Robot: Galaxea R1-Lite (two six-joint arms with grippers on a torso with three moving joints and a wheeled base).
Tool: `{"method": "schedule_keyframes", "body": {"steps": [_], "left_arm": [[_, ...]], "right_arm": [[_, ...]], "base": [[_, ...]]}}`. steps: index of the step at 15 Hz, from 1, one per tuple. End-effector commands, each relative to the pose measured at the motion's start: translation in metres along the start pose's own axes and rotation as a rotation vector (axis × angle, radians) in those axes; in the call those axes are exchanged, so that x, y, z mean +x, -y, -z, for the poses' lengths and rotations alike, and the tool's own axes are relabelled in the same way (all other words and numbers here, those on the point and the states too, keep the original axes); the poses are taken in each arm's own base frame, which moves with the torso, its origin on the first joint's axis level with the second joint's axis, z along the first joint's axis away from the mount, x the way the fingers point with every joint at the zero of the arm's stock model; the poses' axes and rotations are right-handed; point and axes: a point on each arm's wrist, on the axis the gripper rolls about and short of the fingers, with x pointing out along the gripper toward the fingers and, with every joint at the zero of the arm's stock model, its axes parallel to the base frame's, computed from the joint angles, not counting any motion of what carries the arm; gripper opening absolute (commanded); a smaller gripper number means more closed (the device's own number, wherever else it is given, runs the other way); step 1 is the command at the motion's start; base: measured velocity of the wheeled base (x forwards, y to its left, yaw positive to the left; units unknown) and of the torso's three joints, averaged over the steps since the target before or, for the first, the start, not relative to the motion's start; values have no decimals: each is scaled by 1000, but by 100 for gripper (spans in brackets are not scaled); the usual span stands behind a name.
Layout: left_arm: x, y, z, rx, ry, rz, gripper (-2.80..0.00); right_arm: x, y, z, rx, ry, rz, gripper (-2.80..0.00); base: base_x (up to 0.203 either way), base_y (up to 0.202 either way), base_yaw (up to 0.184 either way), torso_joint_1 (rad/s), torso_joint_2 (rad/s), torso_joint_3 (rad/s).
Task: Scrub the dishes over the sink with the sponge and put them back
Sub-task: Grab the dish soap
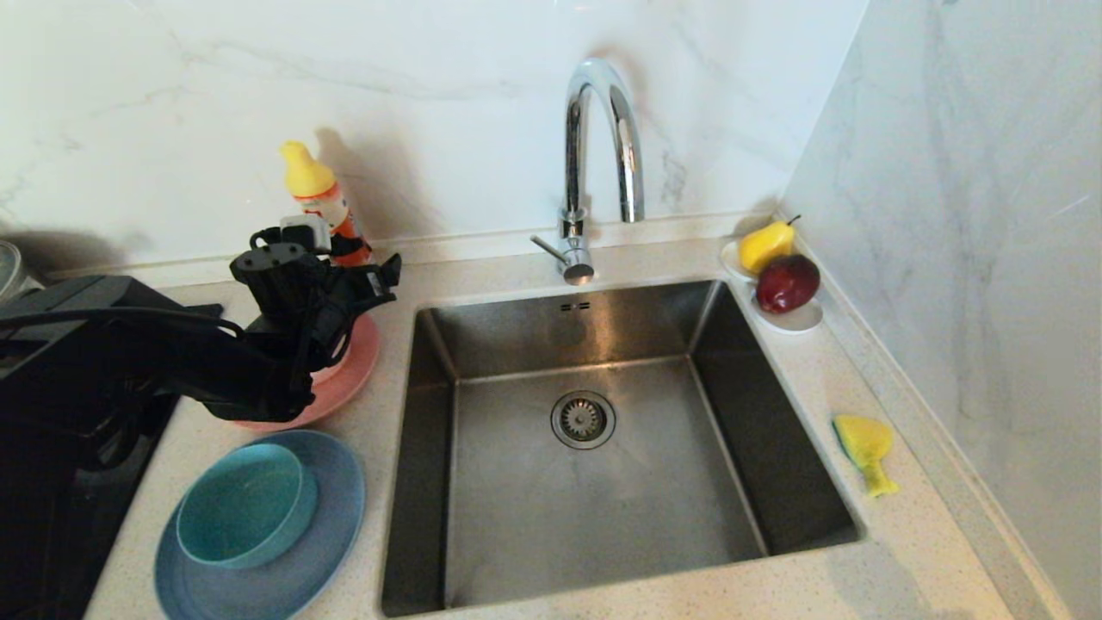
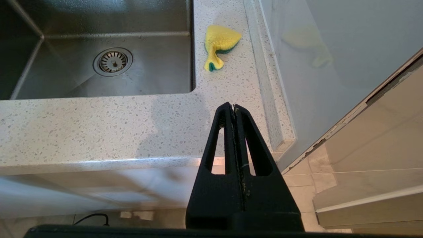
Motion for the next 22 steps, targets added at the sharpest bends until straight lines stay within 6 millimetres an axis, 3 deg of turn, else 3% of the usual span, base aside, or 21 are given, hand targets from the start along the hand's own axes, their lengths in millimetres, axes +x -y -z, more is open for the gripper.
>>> {"method": "schedule_keyframes", "body": {"steps": [1, 22], "left_arm": [[3, 0, -1, -2, 15, -1, 0], [21, 2, 6, -7, 40, -3, 0]], "right_arm": [[0, 0, 0, 0, 1, 0, -280], [0, 0, 0, 0, 1, 0, -280]], "base": [[0, 0, 0, 0, 0, 0], [0, 0, 0, 0, 0, 0]]}}
